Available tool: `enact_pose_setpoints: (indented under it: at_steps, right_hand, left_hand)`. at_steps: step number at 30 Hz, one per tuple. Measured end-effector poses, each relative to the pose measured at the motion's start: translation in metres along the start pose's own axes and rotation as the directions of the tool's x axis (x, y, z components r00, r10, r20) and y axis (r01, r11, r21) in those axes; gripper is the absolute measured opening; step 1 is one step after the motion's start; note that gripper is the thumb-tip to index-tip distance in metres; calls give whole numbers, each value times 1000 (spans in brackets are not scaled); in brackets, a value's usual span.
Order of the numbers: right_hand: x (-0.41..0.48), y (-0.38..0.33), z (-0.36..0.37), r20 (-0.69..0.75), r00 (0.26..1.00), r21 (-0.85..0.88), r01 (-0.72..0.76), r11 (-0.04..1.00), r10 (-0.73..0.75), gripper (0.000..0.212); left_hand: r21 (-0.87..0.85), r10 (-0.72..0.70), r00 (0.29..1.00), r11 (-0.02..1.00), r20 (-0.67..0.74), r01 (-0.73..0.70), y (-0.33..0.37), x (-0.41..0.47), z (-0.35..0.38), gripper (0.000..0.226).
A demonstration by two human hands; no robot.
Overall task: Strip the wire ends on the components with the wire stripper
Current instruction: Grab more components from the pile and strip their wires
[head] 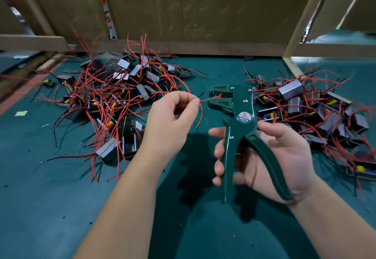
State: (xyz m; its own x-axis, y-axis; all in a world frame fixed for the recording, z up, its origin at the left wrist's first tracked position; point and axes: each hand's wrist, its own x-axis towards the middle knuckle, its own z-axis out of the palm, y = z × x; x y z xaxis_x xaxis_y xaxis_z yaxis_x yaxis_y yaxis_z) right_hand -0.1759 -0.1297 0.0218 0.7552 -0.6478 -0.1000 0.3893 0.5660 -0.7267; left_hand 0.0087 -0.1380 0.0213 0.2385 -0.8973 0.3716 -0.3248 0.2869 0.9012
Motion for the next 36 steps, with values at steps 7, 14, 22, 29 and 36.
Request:
enact_pose_setpoints:
  at_steps: [7, 14, 22, 29, 36]
  right_hand:
    - [0, 2, 0, 42, 998, -25, -48, 999, 49, 61]
    - [0, 4, 1, 29, 998, -35, -47, 998, 48, 56]
    - [0, 6, 2, -14, 998, -67, -61, 996, 60, 48]
    - [3, 6, 7, -180, 982, -124, -79, 989, 56, 54]
    - [4, 14, 12, -323, 946, -153, -28, 988, -23, 54]
  left_hand:
    - [2, 93, 995, 996, -39, -93, 2, -1, -2, 12]
    - [31, 136, 990, 990, -35, -135, 1, -2, -1, 11]
    - [44, 156, 987, 987, -41, -154, 0, -2, 0, 15]
    - [48, 158, 987, 986, -7, -158, 3, -4, 1, 10]
    - [-48, 117, 982, 993, 145, -111, 6, -7, 3, 23]
